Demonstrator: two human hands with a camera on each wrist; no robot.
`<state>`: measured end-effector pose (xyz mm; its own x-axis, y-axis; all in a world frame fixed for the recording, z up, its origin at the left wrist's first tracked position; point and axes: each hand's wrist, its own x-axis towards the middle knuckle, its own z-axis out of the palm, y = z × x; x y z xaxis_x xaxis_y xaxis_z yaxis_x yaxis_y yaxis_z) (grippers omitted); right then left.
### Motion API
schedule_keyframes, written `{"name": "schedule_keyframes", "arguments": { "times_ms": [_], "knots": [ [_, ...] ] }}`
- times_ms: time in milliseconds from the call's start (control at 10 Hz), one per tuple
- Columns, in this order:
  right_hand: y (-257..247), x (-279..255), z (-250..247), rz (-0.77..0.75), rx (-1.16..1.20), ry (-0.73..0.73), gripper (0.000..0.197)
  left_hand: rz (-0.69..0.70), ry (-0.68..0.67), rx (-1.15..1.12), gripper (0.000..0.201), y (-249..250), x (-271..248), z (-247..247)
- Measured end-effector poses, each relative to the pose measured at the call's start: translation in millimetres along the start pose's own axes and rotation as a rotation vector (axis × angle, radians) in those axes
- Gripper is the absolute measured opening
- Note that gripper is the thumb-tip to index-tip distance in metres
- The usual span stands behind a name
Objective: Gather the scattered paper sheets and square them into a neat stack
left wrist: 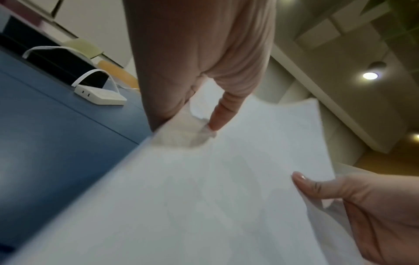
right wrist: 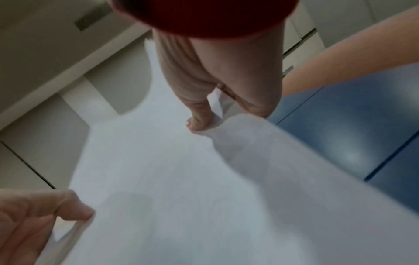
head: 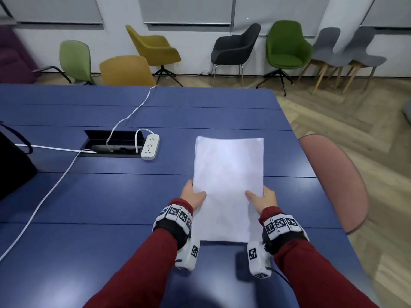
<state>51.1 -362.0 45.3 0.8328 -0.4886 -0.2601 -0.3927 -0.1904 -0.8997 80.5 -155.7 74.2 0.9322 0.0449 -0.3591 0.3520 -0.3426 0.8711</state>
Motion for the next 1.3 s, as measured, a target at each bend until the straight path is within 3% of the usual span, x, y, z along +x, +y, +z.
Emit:
{"name": "schedule_keyframes", "arguments": {
  "times_ms": [200,500,700,800,1000,1100,1200,1300],
  "knots": [
    [22,2,2,0.141,-0.181,-0.056,0.031,-0.218,-0.032,0.056,0.050,-44,3,4],
    [55,-6,8,0.330,-0.215,-0.195,0.042,-0.232,-0.094,0.158,0.059,-83,2,19],
    [60,0,12,0.294,-0.192,-0.186,0.044,-0.289,0.066,0.376,0.049,-76,8,20],
    [60,2,13,0.289,-0.191,-0.198,0.044,-0.303,0.099,0.381,0.045,-77,8,21],
    [62,4,19,0.244,-0.206,-0.233,0.045,-0.299,0.019,0.313,0.052,-81,20,17],
    [64,7,18,0.242,-0.233,-0.252,0.042,-0.256,-0.005,0.231,0.027,-80,19,11],
    [58,6,15,0.279,-0.301,-0.263,0.041,-0.270,0.036,0.216,0.026,-90,21,3],
    [54,10,8,0.310,-0.323,-0.224,0.061,-0.381,-0.019,0.231,0.025,-115,22,-9]
  ]
}}
